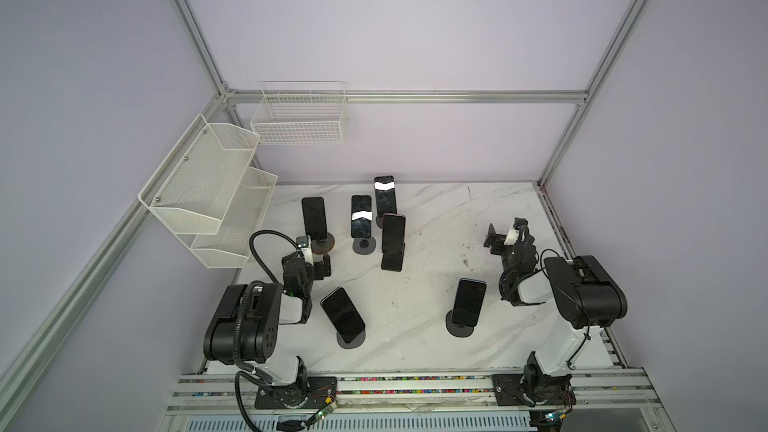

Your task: Remove the phone from the phone stand

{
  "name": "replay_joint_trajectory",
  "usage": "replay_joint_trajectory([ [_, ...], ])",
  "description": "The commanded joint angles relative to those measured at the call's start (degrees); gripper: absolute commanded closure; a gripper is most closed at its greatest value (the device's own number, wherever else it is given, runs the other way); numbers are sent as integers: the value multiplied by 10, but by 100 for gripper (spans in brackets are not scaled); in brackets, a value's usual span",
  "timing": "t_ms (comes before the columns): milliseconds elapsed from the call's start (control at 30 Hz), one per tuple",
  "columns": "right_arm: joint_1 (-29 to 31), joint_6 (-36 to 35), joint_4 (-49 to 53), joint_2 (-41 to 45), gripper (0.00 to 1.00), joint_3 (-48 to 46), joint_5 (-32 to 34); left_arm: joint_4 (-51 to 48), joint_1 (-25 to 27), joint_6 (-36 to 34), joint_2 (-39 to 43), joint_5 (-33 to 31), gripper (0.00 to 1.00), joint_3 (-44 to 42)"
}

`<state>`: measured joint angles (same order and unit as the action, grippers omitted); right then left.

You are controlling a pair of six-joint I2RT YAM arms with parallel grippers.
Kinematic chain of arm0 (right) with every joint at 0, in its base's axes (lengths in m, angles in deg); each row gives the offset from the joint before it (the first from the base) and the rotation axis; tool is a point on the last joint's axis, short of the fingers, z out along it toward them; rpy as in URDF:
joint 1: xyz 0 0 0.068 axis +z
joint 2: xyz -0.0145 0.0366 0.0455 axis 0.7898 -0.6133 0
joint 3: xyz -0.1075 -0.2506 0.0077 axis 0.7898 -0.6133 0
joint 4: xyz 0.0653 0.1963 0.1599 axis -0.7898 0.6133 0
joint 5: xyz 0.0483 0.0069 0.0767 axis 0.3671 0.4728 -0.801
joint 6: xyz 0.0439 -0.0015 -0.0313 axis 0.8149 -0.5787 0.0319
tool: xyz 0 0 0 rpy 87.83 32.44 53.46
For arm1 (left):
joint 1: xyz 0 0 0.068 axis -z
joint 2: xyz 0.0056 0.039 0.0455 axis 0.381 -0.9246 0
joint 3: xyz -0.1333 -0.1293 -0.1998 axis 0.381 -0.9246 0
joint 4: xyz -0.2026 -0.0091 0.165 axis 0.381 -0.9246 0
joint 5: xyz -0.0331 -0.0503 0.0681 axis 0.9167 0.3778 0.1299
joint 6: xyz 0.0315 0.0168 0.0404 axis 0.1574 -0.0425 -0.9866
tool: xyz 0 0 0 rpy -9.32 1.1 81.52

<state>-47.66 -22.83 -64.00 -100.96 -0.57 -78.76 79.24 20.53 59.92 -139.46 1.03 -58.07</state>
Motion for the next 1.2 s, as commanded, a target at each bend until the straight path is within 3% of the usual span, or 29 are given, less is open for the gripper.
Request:
replay_joint_trajectory([
  [0,2,-8,-14,7,3,1,7,22,-4,-1,4,6,1,37],
  [1167,2,-8,-16,6,3,0,4,22,-3,0,4,7,0,37],
])
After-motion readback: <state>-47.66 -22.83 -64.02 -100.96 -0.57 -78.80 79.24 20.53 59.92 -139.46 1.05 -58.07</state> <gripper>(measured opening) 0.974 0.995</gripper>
